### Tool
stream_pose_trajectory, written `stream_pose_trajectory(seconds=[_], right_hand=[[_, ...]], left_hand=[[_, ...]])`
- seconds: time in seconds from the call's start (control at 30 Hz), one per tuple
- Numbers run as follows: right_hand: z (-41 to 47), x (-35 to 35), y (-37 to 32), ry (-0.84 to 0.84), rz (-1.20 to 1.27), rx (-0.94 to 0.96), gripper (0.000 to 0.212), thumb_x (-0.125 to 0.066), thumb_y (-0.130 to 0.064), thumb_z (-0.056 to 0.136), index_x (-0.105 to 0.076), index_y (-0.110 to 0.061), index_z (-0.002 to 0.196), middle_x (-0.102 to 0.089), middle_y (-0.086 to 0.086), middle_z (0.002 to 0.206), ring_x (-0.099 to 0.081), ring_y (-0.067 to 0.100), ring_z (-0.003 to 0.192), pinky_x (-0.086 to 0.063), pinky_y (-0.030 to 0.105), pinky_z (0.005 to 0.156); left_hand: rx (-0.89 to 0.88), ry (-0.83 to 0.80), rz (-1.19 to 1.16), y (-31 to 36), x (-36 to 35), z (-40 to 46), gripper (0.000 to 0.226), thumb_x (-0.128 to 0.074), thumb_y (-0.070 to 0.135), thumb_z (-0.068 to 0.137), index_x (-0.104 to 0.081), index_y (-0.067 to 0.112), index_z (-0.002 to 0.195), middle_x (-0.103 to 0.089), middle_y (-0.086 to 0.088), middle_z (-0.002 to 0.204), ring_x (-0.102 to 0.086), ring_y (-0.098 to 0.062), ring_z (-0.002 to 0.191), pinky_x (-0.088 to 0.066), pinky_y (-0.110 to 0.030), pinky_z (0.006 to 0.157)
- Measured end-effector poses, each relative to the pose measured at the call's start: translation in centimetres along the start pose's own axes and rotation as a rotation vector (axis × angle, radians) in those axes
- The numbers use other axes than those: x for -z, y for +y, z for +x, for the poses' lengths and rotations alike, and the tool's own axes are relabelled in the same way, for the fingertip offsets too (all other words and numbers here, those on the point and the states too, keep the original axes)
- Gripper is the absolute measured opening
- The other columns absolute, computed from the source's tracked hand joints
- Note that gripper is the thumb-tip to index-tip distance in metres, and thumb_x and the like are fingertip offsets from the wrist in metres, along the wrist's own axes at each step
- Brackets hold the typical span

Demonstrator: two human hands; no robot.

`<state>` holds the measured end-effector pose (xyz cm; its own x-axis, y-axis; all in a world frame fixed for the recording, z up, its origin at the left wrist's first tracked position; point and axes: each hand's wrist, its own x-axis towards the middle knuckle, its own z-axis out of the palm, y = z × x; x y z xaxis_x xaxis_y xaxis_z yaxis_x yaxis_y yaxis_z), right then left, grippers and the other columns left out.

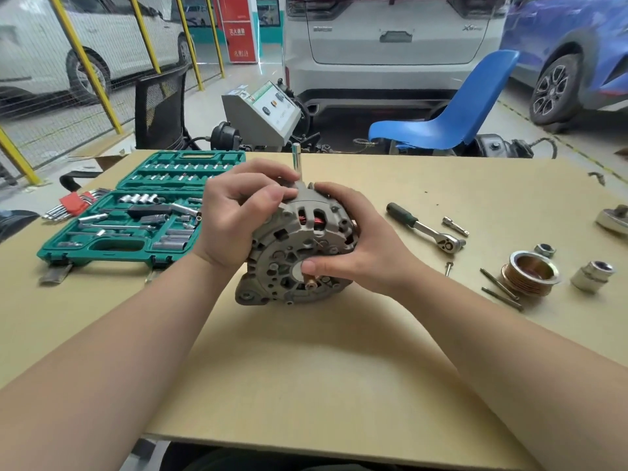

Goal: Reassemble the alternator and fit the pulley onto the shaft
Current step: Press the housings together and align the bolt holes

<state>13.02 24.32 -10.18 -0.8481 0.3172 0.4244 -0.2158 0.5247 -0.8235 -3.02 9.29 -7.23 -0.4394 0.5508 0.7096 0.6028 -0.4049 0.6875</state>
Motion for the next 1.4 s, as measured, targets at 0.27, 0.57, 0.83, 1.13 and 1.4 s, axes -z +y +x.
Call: stream_pose_trajectory(seconds=[0.27, 0.57, 0.83, 1.13, 1.4], right_hand=[[0.5, 2.3, 1.0, 0.035, -0.014, 0.051, 0.102, -0.101, -0.047, 0.056, -0.058, -0.026, 0.146, -0.058, 0.003, 0.141, -0.062, 0.018, 0.13, -0.053, 0.043, 0.109], [-0.5, 3.8, 1.5, 0.105, 0.058, -0.015, 0.104, -0.103, -0.037, 0.056, -0.054, -0.031, 0.148, -0.053, 0.006, 0.149, -0.061, 0.018, 0.133, -0.053, 0.043, 0.11], [-1.6, 2.7, 1.1, 0.173, 0.33, -0.195, 0.074, -0.067, -0.066, 0.087, -0.044, -0.044, 0.153, -0.056, -0.014, 0.15, -0.058, 0.018, 0.137, -0.051, 0.047, 0.11], [-1.3, 2.0, 1.0, 0.247, 0.464, -0.345, 0.087, -0.068, -0.087, 0.072, -0.051, -0.046, 0.147, -0.06, -0.009, 0.149, -0.056, 0.024, 0.14, -0.042, 0.057, 0.118], [-1.4, 2.2, 0.9, 0.225, 0.487, -0.344, 0.072, -0.06, -0.069, 0.089, -0.048, -0.035, 0.151, -0.063, 0.001, 0.146, -0.063, 0.029, 0.132, -0.048, 0.061, 0.112]], left_hand=[[-0.007, 0.089, 0.009, -1.7, -2.2, -0.2, 0.035, -0.058, 0.033, 0.096, -0.079, 0.006, 0.1, -0.075, -0.017, 0.116, -0.069, -0.035, 0.115, -0.054, -0.048, 0.099], [0.326, -0.155, -0.156, -2.4, -4.4, -1.2, 0.114, -0.066, 0.086, 0.079, -0.023, 0.028, 0.168, -0.046, 0.006, 0.163, -0.043, -0.022, 0.153, -0.035, -0.059, 0.124], [0.416, -0.307, -0.127, -2.5, -3.1, -2.8, 0.121, -0.09, 0.053, 0.064, -0.023, 0.03, 0.162, -0.06, -0.002, 0.152, -0.062, -0.015, 0.136, -0.052, -0.037, 0.113], [0.431, -0.259, -0.152, -2.5, -2.8, -2.8, 0.111, -0.087, 0.066, 0.07, -0.03, 0.034, 0.159, -0.063, -0.002, 0.149, -0.06, -0.024, 0.138, -0.045, -0.058, 0.117], [0.476, -0.315, -0.115, -3.0, -2.8, -2.4, 0.114, -0.081, 0.085, 0.063, -0.022, 0.052, 0.154, -0.061, 0.018, 0.149, -0.058, -0.01, 0.14, -0.05, -0.027, 0.109]])
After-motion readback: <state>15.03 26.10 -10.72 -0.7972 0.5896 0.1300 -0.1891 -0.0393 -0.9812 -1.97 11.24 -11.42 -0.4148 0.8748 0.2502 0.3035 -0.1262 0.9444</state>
